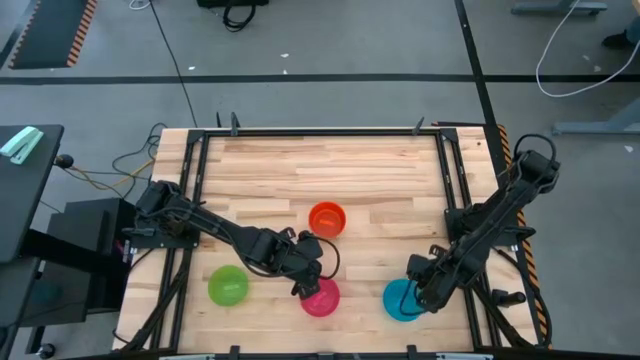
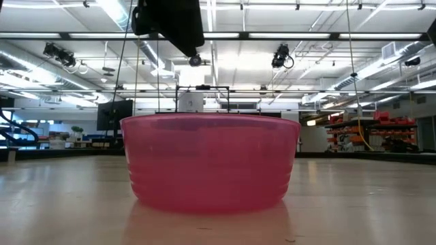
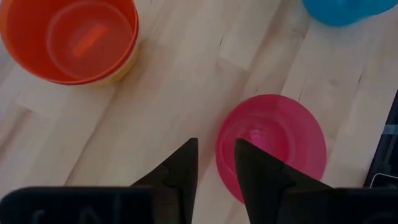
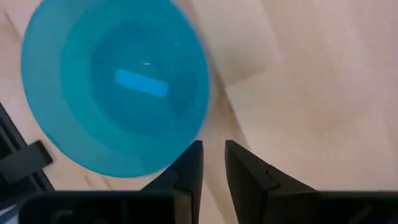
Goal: Nest bowls inside each other
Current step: Stack the blue bowl onto the orange bowl
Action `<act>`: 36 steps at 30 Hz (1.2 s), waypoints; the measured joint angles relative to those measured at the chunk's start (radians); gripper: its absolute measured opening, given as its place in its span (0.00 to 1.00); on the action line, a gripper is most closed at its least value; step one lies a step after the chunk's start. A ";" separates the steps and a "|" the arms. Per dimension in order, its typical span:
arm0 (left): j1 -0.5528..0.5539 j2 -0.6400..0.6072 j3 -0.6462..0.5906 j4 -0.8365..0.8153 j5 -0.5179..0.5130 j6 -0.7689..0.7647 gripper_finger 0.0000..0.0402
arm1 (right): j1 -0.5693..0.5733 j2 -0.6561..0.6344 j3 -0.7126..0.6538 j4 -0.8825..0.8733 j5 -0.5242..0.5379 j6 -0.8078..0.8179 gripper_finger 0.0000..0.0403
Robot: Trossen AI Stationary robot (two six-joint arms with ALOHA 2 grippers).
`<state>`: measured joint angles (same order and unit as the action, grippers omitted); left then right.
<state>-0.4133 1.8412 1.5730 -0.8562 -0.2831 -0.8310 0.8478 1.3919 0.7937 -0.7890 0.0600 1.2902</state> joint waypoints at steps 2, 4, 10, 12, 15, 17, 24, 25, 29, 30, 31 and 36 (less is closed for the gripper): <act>0.000 0.000 0.000 0.000 -0.007 -0.004 0.28 | 0.000 0.022 0.000 0.059 -0.004 -0.032 0.19; 0.000 0.000 0.000 0.000 -0.009 -0.004 0.28 | 0.000 0.036 0.000 0.115 -0.009 -0.060 0.19; 0.000 0.000 0.000 0.000 -0.010 -0.004 0.28 | 0.000 0.044 0.000 0.129 -0.009 -0.061 0.19; 0.000 0.000 0.000 0.000 -0.010 -0.004 0.28 | 0.000 0.047 0.000 0.131 -0.009 -0.060 0.19; -0.001 0.000 0.000 0.000 -0.010 0.003 0.28 | 0.000 0.048 0.000 0.135 -0.009 -0.056 0.19; -0.001 0.000 0.000 0.000 -0.010 0.004 0.28 | 0.000 0.048 0.000 0.146 -0.009 -0.056 0.19; -0.001 0.000 0.000 -0.001 -0.012 0.013 0.28 | -0.001 0.077 0.000 0.188 -0.016 -0.061 0.19; -0.001 0.000 0.000 -0.001 -0.012 0.013 0.29 | -0.001 0.082 0.000 0.188 -0.017 -0.061 0.19; -0.001 0.000 0.000 -0.001 -0.012 0.013 0.29 | -0.001 0.092 0.000 0.187 -0.019 -0.062 0.19; -0.001 0.000 0.000 0.000 -0.012 0.013 0.29 | -0.002 0.096 0.000 0.187 -0.019 -0.062 0.19; -0.001 0.000 0.000 -0.001 -0.012 0.013 0.28 | -0.002 0.099 0.000 0.187 -0.019 -0.063 0.19; -0.001 0.000 0.000 -0.001 -0.012 0.015 0.28 | -0.004 0.114 0.000 0.188 -0.018 -0.062 0.19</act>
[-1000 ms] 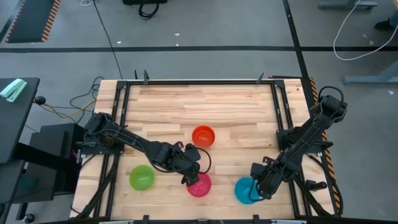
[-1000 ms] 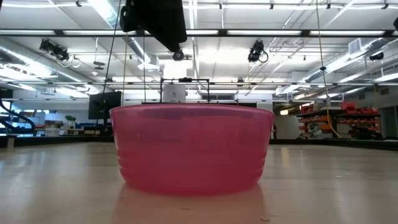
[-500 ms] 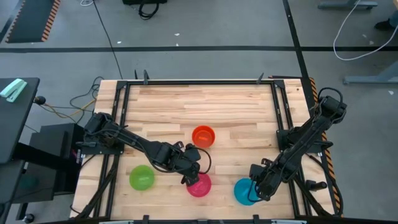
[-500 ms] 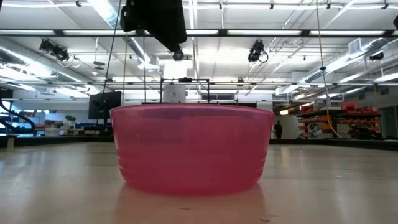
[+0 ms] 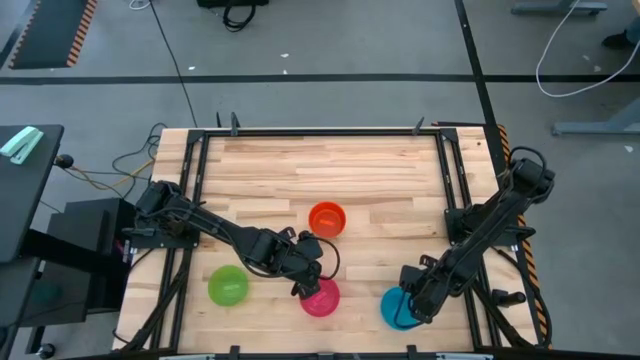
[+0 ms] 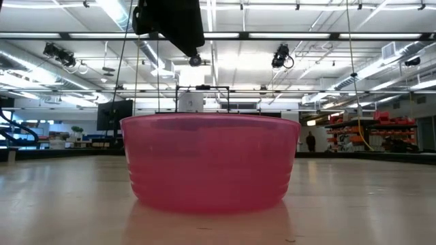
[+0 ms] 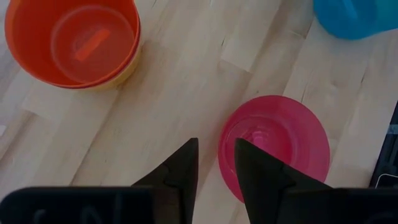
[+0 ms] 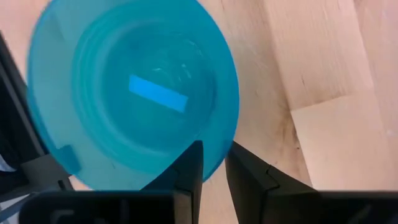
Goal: Nest bowls inside each other
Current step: Stack the blue bowl onto the orange bowl
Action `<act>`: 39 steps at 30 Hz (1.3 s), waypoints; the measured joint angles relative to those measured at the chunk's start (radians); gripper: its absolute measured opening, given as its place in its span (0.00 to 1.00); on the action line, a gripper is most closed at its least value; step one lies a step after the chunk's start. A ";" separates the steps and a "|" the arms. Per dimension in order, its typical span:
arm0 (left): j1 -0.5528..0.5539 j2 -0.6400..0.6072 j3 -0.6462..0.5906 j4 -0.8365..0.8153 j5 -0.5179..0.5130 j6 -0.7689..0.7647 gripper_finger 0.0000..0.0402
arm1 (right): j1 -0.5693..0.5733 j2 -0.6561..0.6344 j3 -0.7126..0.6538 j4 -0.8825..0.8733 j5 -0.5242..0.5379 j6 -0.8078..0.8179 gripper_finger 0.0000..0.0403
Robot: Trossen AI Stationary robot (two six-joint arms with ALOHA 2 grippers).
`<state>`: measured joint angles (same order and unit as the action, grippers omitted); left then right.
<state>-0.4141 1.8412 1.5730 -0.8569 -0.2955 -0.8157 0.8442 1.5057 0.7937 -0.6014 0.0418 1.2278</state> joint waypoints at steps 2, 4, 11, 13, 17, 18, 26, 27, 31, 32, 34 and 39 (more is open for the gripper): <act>0.000 0.000 0.000 0.000 0.000 0.000 0.28 | -0.005 0.011 0.000 -0.001 0.000 0.000 0.19; 0.000 0.000 0.000 0.000 0.000 0.000 0.29 | -0.007 0.026 0.000 -0.001 0.001 0.000 0.19; 0.000 0.000 0.000 0.000 0.000 0.000 0.28 | -0.028 0.047 0.000 -0.003 0.008 -0.033 0.19; 0.000 0.000 0.000 0.000 0.000 -0.001 0.28 | -0.035 0.047 0.000 -0.003 0.013 -0.057 0.18; 0.000 0.000 0.000 0.000 -0.013 -0.002 0.27 | -0.053 0.047 0.000 -0.003 0.013 -0.097 0.11; 0.000 0.000 0.000 0.000 -0.016 -0.002 0.27 | -0.056 0.047 0.000 -0.003 0.014 -0.106 0.08; 0.000 0.000 0.000 0.000 -0.019 -0.002 0.27 | -0.081 0.046 0.000 -0.001 0.013 -0.179 0.03; 0.000 0.000 0.000 0.000 -0.019 -0.002 0.27 | -0.087 0.046 0.000 -0.001 0.011 -0.192 0.02; 0.000 0.000 0.000 -0.001 -0.019 -0.002 0.27 | -0.122 0.046 0.001 -0.002 0.010 -0.243 0.02; 0.000 0.000 0.000 -0.001 -0.019 -0.002 0.27 | -0.133 0.046 0.001 -0.002 0.009 -0.262 0.01; 0.000 0.000 0.000 -0.001 -0.019 -0.001 0.27 | -0.159 0.045 0.001 -0.002 0.007 -0.305 0.01; 0.000 0.000 0.000 -0.008 -0.019 0.000 0.27 | -0.234 0.045 0.019 -0.030 -0.006 -0.414 0.01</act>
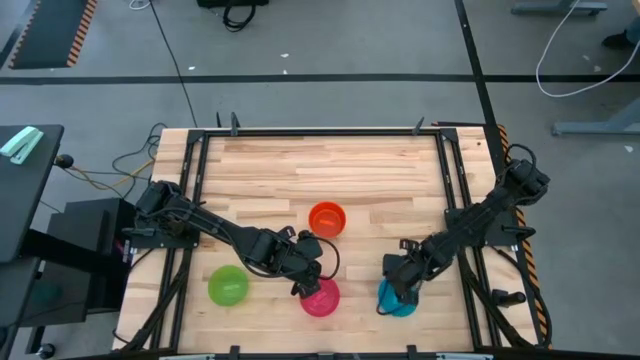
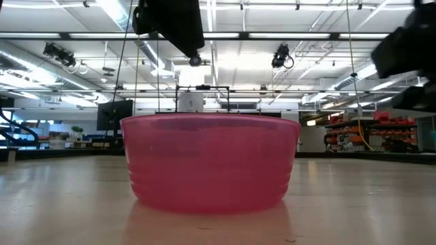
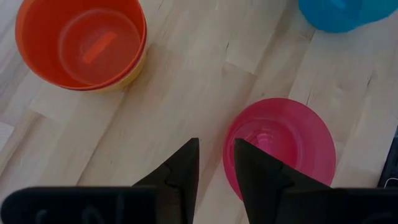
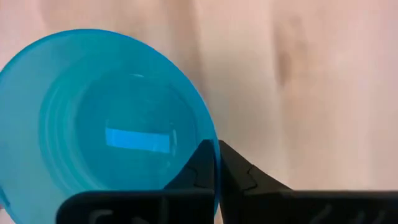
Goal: Nest bowls inside each other
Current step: Stack the blue bowl onto the orange bowl
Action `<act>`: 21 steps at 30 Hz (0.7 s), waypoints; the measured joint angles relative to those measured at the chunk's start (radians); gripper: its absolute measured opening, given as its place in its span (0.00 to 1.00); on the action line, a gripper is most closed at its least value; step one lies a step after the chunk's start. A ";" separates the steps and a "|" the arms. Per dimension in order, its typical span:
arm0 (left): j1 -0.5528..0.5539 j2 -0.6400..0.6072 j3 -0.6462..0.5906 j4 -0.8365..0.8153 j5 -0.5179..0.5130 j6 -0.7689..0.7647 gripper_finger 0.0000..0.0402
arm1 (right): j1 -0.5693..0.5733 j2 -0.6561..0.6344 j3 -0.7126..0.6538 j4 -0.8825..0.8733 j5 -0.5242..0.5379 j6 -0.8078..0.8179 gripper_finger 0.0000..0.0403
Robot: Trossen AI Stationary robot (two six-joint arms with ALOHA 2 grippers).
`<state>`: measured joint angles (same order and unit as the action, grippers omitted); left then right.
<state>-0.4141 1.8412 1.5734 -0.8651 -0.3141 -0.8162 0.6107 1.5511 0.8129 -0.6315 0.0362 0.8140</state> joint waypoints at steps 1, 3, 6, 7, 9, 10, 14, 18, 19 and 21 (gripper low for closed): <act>0.000 0.000 0.000 -0.001 0.000 0.000 0.27 | -0.015 0.000 0.013 -0.014 0.002 -0.027 0.01; 0.000 0.000 0.000 -0.001 0.000 0.000 0.27 | -0.046 0.000 0.045 -0.040 0.017 -0.089 0.01; -0.005 0.000 0.000 -0.005 0.000 0.000 0.27 | -0.097 -0.002 0.102 -0.081 0.041 -0.177 0.00; -0.006 0.000 0.000 -0.008 0.000 0.000 0.27 | -0.118 -0.002 0.121 -0.095 0.046 -0.209 0.00; -0.013 0.000 0.000 -0.017 0.000 -0.001 0.27 | -0.161 -0.010 0.160 -0.125 0.064 -0.269 0.00; -0.018 0.000 0.000 -0.029 0.000 -0.003 0.27 | -0.186 -0.012 0.183 -0.133 0.071 -0.302 0.00; -0.037 0.000 0.000 -0.078 0.001 -0.022 0.27 | -0.297 -0.027 0.264 -0.149 0.071 -0.431 0.00; -0.052 0.000 0.000 -0.145 -0.006 -0.063 0.27 | -0.414 -0.032 0.360 -0.159 0.044 -0.533 0.00; -0.055 0.000 0.000 -0.169 -0.010 -0.074 0.27 | -0.443 -0.032 0.383 -0.159 0.034 -0.555 0.00; -0.060 0.000 0.001 -0.228 -0.025 -0.111 0.27 | -0.499 -0.032 0.424 -0.158 0.008 -0.594 0.00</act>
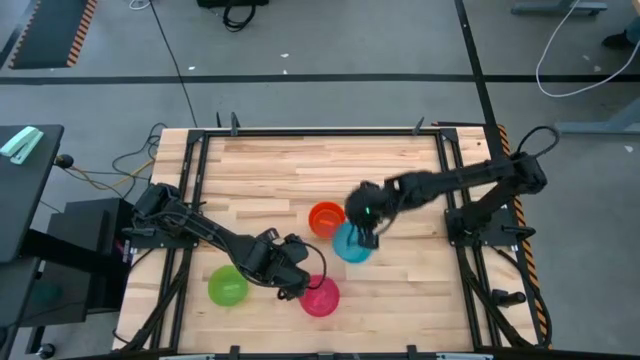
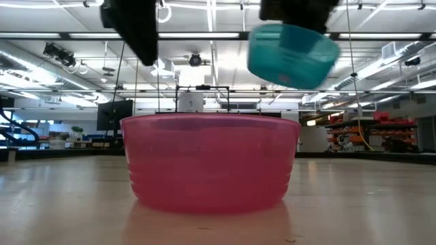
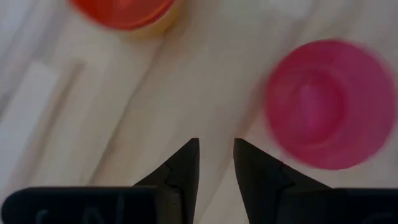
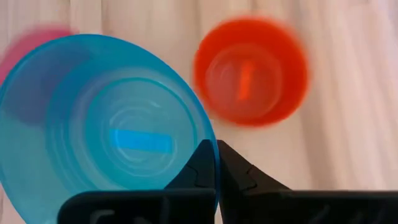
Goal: Nest bowls inside each other
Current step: Stack the blue bowl onto the orange bowl
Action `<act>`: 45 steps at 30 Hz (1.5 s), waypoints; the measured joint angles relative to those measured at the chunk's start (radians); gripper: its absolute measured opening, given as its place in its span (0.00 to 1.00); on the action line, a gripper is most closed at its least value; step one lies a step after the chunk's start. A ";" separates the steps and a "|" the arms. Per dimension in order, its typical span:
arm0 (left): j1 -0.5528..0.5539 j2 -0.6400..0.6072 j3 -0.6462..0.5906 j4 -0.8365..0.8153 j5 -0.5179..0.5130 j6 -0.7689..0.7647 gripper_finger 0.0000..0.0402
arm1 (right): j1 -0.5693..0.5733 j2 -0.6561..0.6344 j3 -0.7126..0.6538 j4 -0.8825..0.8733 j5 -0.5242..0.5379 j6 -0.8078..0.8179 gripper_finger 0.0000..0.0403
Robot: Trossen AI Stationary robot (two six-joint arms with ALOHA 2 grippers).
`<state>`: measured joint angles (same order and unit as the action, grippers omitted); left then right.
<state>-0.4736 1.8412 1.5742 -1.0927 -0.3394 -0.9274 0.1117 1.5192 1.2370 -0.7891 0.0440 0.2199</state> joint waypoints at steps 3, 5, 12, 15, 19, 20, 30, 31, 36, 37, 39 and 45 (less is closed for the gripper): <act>-0.002 0.000 0.000 -0.108 -0.007 -0.071 0.27 | -0.077 0.000 0.049 -0.001 -0.051 -0.041 0.00; -0.002 0.000 0.000 -0.169 -0.008 -0.115 0.27 | -0.124 0.000 0.074 0.003 -0.085 -0.048 0.00; -0.010 0.000 0.000 -0.233 0.018 -0.161 0.26 | -0.234 0.002 0.096 0.009 -0.171 -0.076 0.00; -0.024 0.000 0.000 -0.247 0.038 -0.164 0.23 | -0.270 0.022 0.096 0.029 -0.225 -0.083 0.00; -0.046 -0.004 0.000 -0.276 0.040 -0.191 0.20 | -0.306 0.081 0.100 0.068 -0.274 -0.090 0.00; -0.054 -0.004 0.000 -0.289 0.038 -0.199 0.19 | -0.313 0.099 0.107 0.070 -0.278 -0.092 0.00; -0.148 -0.059 -0.002 -0.344 -0.027 -0.350 0.08 | -0.321 0.329 0.281 0.015 -0.288 -0.143 0.00; -0.162 -0.067 -0.002 -0.344 -0.042 -0.366 0.07 | -0.319 0.349 0.294 0.007 -0.287 -0.146 0.00; -0.223 -0.092 -0.002 -0.348 -0.112 -0.449 0.03 | -0.319 0.414 0.323 -0.009 -0.249 -0.165 0.00; -0.231 -0.092 -0.002 -0.352 -0.116 -0.466 0.02 | -0.319 0.422 0.323 -0.012 -0.237 -0.168 0.00; -0.248 -0.092 -0.005 -0.357 -0.118 -0.507 0.02 | -0.319 0.436 0.319 -0.028 -0.212 -0.171 0.00; -0.266 -0.092 -0.046 -0.360 -0.120 -0.584 0.08 | -0.321 0.468 0.313 -0.066 -0.140 -0.178 0.00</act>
<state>-0.7399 1.7494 1.5283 -1.4527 -0.4591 -1.5117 -0.2096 1.9877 1.5497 -0.8551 -0.0963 0.0421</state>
